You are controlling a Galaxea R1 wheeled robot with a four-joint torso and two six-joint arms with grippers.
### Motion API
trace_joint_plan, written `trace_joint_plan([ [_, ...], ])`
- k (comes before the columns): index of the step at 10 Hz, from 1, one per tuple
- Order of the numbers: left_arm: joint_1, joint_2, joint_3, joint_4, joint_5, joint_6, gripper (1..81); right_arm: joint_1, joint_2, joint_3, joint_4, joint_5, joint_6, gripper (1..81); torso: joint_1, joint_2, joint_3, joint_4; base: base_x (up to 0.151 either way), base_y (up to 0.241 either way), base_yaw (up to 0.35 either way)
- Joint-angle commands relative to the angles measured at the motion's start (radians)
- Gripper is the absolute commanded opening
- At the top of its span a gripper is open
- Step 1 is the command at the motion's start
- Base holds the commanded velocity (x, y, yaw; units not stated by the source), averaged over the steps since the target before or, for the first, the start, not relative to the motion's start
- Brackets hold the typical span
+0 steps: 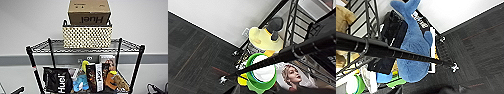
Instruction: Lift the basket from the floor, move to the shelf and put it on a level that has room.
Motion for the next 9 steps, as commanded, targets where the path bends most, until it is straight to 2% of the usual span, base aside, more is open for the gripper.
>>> trace_joint_plan([
  [1, -0.016, 0.019, -0.035, 0.027, -0.06, 0.007, 81.1, 0.048, -0.004, -0.041, 0.028, 0.012, -0.05, 81.1, 0.0, 0.0, 0.0, 0.0, 0.0, 0.0, 0.0],
  [4, 0.086, 0.097, -0.082, 0.05, -0.121, 0.007, 81.1, -0.004, 0.022, -0.06, 0.027, 0.016, -0.085, 81.1, 0.0, 0.0, 0.0, 0.0, 0.0, 0.0, 0.0],
  [9, 0.234, 0.248, -0.199, 0.095, -0.195, 0.007, 81.1, -0.136, 0.14, -0.144, 0.027, 0.082, -0.126, 81.1, 0.0, 0.0, 0.0, 0.0, 0.0, 0.0, 0.0],
])
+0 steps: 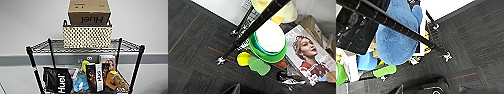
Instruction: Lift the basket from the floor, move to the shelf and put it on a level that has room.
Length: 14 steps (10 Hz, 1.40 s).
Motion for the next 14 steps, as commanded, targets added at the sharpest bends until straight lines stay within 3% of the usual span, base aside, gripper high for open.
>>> trace_joint_plan([
  [1, -0.025, 0.023, -0.043, 0.05, -0.027, 0.005, 81.1, 0.035, 0.032, -0.028, 0.022, 0.001, -0.031, 81.1, 0.0, 0.0, 0.0, 0.0, 0.0, 0.0, 0.0],
  [6, 0.09, 0.139, -0.096, 0.121, -0.091, 0.005, 81.1, -0.086, 0.156, -0.096, 0.016, 0.073, -0.071, 81.1, 0.0, 0.0, 0.0, 0.0, 0.0, 0.0, 0.0],
  [14, 0.191, 0.317, -0.271, 0.187, -0.098, 0.005, 81.1, -0.221, 0.28, -0.205, 0.011, 0.153, -0.132, 81.1, 0.0, 0.0, 0.001, 0.0, 0.0, 0.0, 0.0],
])
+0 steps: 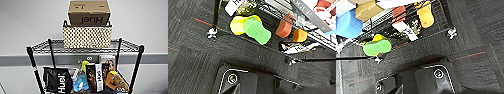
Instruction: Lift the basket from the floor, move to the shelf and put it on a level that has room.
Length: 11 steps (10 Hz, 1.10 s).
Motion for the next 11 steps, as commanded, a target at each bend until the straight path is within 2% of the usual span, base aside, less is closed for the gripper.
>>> trace_joint_plan([
  [1, -0.06, 0.022, -0.064, 0.035, 0.032, 0.005, 81.1, 0.04, 0.037, -0.057, 0.011, -0.029, -0.036, 81.1, 0.0, 0.0, 0.0, 0.0, 0.0, 0.0, 0.0],
  [4, -0.02, 0.066, -0.101, 0.074, -0.006, 0.005, 81.1, -0.01, 0.106, -0.091, 0.009, 0.004, -0.054, 81.1, 0.0, 0.0, 0.0, 0.0, 0.0, 0.0, 0.0],
  [8, 0.043, 0.192, -0.255, 0.12, -0.008, 0.005, 81.1, -0.07, 0.187, -0.153, 0.008, 0.046, -0.08, 81.1, -0.001, 0.0, 0.001, 0.0, 0.0, 0.0, 0.0],
  [11, 0.083, 0.264, -0.319, 0.161, -0.008, 0.005, 81.1, -0.125, 0.259, -0.233, 0.006, 0.066, -0.131, 81.1, -0.001, 0.0, 0.001, 0.0, 0.0, 0.0, 0.0],
])
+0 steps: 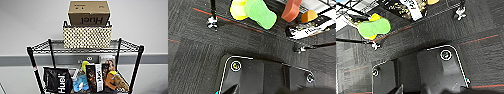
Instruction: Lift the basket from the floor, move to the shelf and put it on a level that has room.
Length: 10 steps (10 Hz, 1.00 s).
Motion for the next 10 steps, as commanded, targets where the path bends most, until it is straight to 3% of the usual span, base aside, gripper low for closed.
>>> trace_joint_plan([
  [1, -0.019, 0.043, -0.034, 0.067, 0.039, 0.005, 81.1, 0.026, 0.058, -0.08, 0.006, -0.029, -0.061, 81.1, 0.0, 0.0, 0.0, 0.0, 0.0, 0.0, 0.0],
  [6, 0.047, 0.179, -0.174, 0.116, 0.038, 0.005, 81.1, -0.053, 0.209, -0.246, 0.006, 0.007, -0.148, 81.1, 0.0, -0.001, 0.0, 0.0, 0.0, 0.0, 0.0],
  [10, 0.082, 0.262, -0.22, 0.145, 0.038, 0.005, 81.1, -0.112, 0.259, -0.275, -0.026, 0.059, -0.148, 81.1, -0.001, -0.002, 0.001, 0.0, 0.0, 0.0, 0.0],
])
